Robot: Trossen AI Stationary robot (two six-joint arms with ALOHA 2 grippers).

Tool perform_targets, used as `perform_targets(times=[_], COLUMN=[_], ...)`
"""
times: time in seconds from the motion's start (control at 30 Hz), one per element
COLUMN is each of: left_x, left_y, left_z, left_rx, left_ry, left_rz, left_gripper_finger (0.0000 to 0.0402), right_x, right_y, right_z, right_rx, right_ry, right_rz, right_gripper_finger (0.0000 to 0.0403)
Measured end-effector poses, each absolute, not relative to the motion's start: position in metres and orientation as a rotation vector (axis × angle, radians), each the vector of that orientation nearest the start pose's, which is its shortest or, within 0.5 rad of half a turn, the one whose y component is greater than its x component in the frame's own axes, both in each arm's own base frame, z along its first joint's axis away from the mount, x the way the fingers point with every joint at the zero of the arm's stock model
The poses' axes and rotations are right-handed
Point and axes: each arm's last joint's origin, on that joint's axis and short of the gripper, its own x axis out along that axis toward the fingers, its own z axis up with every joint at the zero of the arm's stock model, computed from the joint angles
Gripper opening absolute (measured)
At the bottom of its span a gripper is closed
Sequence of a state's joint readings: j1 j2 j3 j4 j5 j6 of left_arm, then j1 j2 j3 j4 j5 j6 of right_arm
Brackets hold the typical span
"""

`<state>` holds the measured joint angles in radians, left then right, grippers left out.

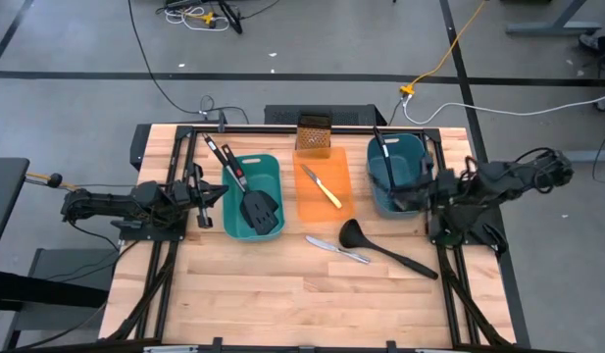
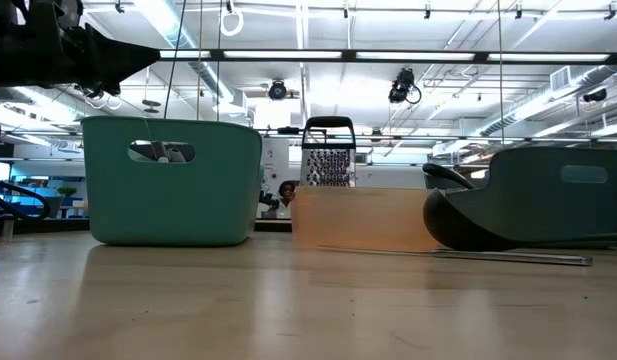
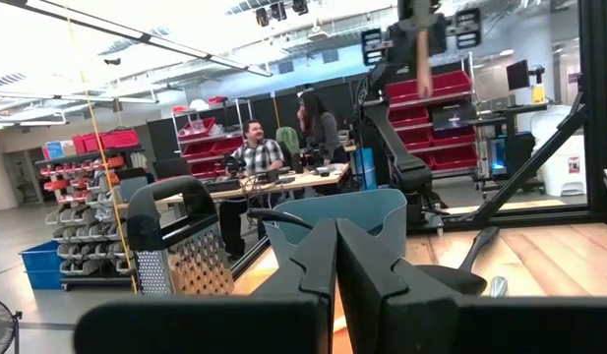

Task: Pick & Place Kitchen Items
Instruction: Put the silver table knife into the orange bin

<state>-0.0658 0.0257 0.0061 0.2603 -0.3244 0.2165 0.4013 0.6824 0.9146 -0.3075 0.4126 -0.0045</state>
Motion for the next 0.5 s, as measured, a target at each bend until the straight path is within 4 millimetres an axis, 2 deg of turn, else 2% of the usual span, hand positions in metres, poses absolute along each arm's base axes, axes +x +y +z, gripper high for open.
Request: perform_targets(times=[0.27,0.5], left_x=[0.095,0.095], left_y=[0.003,0.003], left_z=[0.188,0.188], left_rx=[0.168,0.168], left_ry=[-0.207,-0.207], left_rz=[0.282,0.282], left_gripper_finger=[0.0015,0.0015], right_x=[0.086,0.065], right_y=[0.021,0.011], right_z=[0.375,0.334], right_rx=[-0.022,0.028], right_ry=[0.03,-0.087], right_rz=[-0.089,-0.125], right_gripper_finger=[0.0046,0.0046])
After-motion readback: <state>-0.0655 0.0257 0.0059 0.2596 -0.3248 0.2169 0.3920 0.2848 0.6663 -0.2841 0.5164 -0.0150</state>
